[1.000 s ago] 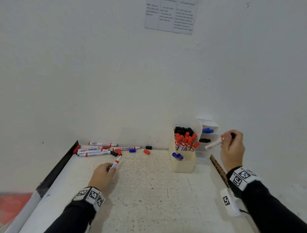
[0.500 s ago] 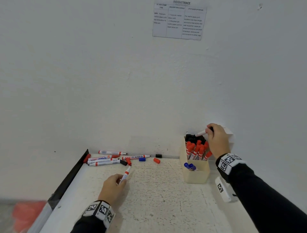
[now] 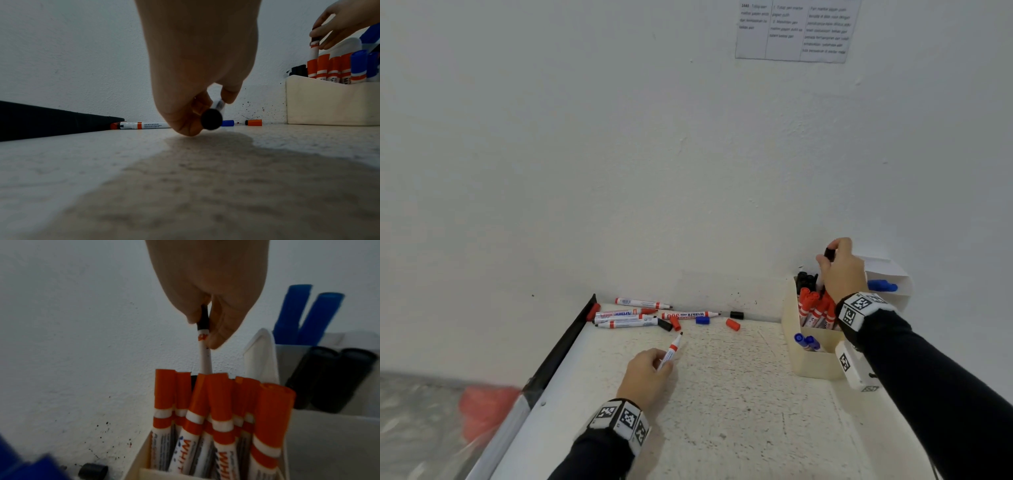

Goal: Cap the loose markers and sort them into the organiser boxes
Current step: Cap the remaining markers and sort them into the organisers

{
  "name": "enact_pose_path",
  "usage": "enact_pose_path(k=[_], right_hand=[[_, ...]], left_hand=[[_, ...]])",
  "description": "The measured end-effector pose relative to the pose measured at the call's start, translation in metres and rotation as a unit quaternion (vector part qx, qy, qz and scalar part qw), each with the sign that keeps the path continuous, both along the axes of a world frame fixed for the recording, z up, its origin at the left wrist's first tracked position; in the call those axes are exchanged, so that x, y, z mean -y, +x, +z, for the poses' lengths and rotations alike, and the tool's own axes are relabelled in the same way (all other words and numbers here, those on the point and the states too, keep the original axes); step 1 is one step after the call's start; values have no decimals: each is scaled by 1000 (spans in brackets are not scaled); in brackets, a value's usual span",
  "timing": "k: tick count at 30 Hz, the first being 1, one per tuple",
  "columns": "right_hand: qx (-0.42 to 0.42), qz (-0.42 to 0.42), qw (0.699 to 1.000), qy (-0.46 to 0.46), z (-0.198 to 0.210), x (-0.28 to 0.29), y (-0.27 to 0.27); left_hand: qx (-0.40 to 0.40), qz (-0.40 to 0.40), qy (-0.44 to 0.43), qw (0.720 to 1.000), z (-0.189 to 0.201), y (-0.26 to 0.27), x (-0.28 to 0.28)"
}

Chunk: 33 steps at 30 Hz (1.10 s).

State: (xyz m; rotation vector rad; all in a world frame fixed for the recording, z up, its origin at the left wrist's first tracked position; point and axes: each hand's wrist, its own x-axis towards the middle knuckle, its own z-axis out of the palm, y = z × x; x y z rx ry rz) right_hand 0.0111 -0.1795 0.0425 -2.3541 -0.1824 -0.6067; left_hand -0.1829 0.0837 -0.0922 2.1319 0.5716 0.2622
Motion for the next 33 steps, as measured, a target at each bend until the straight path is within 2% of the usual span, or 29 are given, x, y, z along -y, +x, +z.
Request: enact_pose_path(k=[2,6,8,10,14,17,21,25,27,29,33], right_hand=[[3,-4,999,-35,5,-4,1],[110,37,991,63,21,-8,-3],[132,71,984,96,24,-10,-5],[104,95,986,87,22,-11,-5],[62,51,996,47,13,-5,-2],[53,56,996,41,13,0,3],[-23,42,996,-70,0,5,11],[-7,5,991,-133,-9,6,13],[-62,35,981,-183,-13,4,11],[-102,83,972,-194,-22,3,11],[-95,99,975,-174,-30,0,12]], left_hand=[[-4,-1,7,1000,-1,1,-1],[-12,-7,12,1000,-2,3,-2],[-14,-8,16,1000,-2,4,-2],[-15,-9,21,1000,-2,4,-3],[-18,-10,28,999,-3,4,-3],[-21,-12,28,999,-3,4,-3],[-22,-13,23,999,-3,5,-3],[-23,-14,20,999,-1,4,-2],[-20,-11,19,1000,-1,4,-2],[-20,-12,21,1000,-2,4,-2],[-23,-20,24,999,-2,3,-3]])
